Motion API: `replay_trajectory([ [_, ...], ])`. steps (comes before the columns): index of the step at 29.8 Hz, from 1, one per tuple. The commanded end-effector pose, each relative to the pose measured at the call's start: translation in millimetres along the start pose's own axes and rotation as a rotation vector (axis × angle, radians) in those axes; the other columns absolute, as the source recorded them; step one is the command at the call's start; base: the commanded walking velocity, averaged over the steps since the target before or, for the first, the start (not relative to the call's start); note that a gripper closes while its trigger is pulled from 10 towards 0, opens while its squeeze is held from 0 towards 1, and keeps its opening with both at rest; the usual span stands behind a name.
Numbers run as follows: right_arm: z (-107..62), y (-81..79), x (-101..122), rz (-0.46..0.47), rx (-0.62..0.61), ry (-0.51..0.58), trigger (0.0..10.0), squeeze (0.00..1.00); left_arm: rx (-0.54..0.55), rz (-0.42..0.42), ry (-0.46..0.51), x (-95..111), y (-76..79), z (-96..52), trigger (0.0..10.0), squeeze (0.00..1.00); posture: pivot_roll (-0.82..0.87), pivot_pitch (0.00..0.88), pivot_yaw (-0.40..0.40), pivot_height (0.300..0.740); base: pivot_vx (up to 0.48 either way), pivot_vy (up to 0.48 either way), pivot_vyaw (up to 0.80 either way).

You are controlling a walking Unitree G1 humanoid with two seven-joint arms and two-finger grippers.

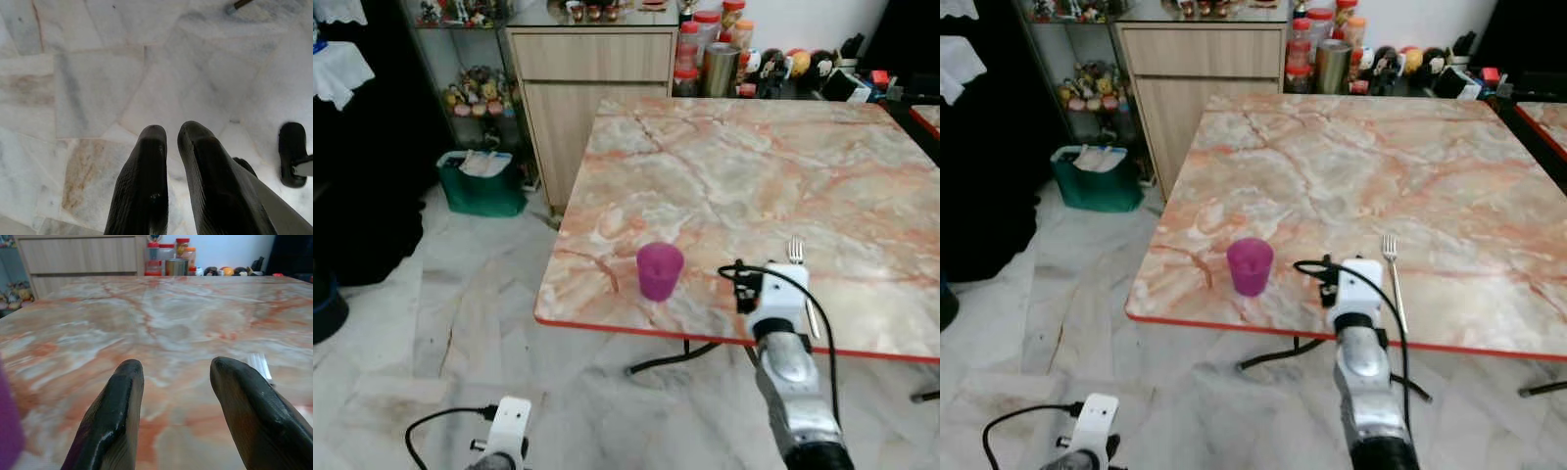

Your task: Setting the table

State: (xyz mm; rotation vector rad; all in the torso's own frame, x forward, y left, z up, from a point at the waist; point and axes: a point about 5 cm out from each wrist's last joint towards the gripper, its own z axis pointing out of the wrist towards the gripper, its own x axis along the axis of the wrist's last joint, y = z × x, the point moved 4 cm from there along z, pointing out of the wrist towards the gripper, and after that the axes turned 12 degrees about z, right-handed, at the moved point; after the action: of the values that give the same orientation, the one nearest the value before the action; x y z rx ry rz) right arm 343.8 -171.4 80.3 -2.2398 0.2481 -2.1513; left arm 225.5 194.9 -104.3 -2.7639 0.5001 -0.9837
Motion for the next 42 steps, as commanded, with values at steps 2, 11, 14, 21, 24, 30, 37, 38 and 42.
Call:
replay_trajectory([
  [2, 1.6, 7.4, 3.5, 0.002, -0.020, 0.010, 10.0, 0.00, -0.008, 0.016, -0.004, 1.5, 3.6, 0.6, 10.0, 0.00, -0.03, 0.000, 0.011, 0.736, 0.000, -0.420, 0.00],
  [11, 1.9, 4.7, 0.9, 0.007, -0.015, 0.000, 10.0, 0.00, 0.001, -0.008, -0.003, 1.2, 2.9, 0.5, 10.0, 0.00, -0.03, 0.000, 0.004, 0.736, 0.000, -0.262, 0.00],
  [14, 2.2, 4.0, 0.6, 0.009, -0.012, -0.001, 10.0, 0.00, 0.001, -0.010, -0.006, 0.0, 2.8, 0.3, 10.0, 0.00, -0.03, 0.000, 0.004, 0.736, 0.000, 0.000, 0.00],
  [21, 2.4, 1.3, -1.1, 0.026, -0.008, -0.010, 10.0, 0.00, 0.000, -0.017, -0.011, -1.7, 2.5, -0.1, 10.0, 0.00, -0.02, 0.000, 0.003, 0.736, 0.000, 0.000, 0.00],
  [24, 2.1, -1.0, -1.1, 0.037, -0.004, -0.009, 10.0, 0.00, 0.000, -0.018, -0.010, -1.2, 2.7, 0.1, 10.0, 0.00, -0.03, 0.000, 0.003, 0.736, 0.172, 0.000, 0.00],
  [30, 0.6, -5.5, -1.5, 0.036, 0.008, -0.008, 10.0, 0.00, -0.001, -0.019, -0.009, -1.1, 2.8, 0.1, 10.0, 0.00, -0.03, 0.000, 0.005, 0.736, 0.271, 0.000, 0.00],
  [37, -0.9, -8.8, -3.3, 0.041, 0.016, -0.010, 10.0, 0.00, -0.003, -0.017, -0.009, -1.0, 2.9, 0.1, 10.0, 0.00, -0.03, 0.000, 0.007, 0.736, 0.279, 0.000, 0.00],
  [38, -1.0, -8.8, -3.3, 0.041, 0.016, -0.010, 10.0, 0.00, -0.003, -0.017, -0.009, -1.1, 2.9, 0.1, 10.0, 0.00, -0.03, 0.000, 0.007, 0.736, 0.281, 0.000, 0.00],
  [42, -1.2, -10.7, -3.9, 0.061, 0.017, -0.011, 10.0, 0.00, -0.005, -0.017, -0.010, -2.0, 3.1, -0.1, 10.0, 0.00, -0.03, 0.000, 0.008, 0.736, 0.284, 0.000, 0.00],
])
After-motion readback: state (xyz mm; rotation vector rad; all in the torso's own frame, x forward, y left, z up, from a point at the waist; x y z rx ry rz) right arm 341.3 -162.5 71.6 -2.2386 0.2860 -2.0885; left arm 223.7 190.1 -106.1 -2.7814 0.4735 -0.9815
